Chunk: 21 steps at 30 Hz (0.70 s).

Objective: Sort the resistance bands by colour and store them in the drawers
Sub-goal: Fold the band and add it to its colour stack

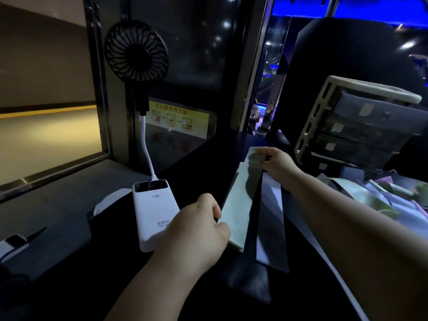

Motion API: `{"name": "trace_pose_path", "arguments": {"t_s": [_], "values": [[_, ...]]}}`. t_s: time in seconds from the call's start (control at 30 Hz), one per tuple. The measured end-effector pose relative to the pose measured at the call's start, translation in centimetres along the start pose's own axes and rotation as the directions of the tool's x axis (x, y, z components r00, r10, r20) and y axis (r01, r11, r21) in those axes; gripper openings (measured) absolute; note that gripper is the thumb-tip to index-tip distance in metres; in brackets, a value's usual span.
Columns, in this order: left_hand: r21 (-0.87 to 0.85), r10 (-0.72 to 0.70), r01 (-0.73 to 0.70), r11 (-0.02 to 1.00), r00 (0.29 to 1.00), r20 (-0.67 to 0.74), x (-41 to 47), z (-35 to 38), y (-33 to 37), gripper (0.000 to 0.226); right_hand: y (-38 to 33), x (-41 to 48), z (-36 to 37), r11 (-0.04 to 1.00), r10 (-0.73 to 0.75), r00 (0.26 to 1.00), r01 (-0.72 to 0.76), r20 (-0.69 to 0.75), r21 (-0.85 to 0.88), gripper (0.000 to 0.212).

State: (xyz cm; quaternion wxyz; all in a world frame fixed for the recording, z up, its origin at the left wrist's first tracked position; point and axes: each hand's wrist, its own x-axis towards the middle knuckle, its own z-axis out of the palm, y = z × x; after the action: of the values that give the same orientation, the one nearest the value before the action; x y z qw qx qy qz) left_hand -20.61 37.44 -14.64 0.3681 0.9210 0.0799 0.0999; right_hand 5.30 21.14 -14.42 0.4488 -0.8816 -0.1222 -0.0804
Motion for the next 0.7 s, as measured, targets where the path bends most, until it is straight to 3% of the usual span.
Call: {"name": "trace_pose_path", "arguments": {"t_s": [0.13,0.27,0.7], "values": [[0.044,0.005,-0.005,0.999,1.0,0.005,-0.1,0.0,0.2,0.007,0.8,0.3,0.8,0.998,-0.002,1.0,0.003,0.018,-0.06,0.044],[0.094,0.009,-0.009,0.996,1.0,0.005,-0.1,0.1,0.3,0.011,1.4,0.4,1.3,0.962,-0.093,0.995,0.097,0.028,-0.255,0.037],[0.239,0.019,-0.024,0.971,1.0,0.023,-0.1,0.7,0.5,0.013,2.8,0.5,2.8,0.886,-0.018,0.998,0.048,0.068,-0.461,0.045]]}}
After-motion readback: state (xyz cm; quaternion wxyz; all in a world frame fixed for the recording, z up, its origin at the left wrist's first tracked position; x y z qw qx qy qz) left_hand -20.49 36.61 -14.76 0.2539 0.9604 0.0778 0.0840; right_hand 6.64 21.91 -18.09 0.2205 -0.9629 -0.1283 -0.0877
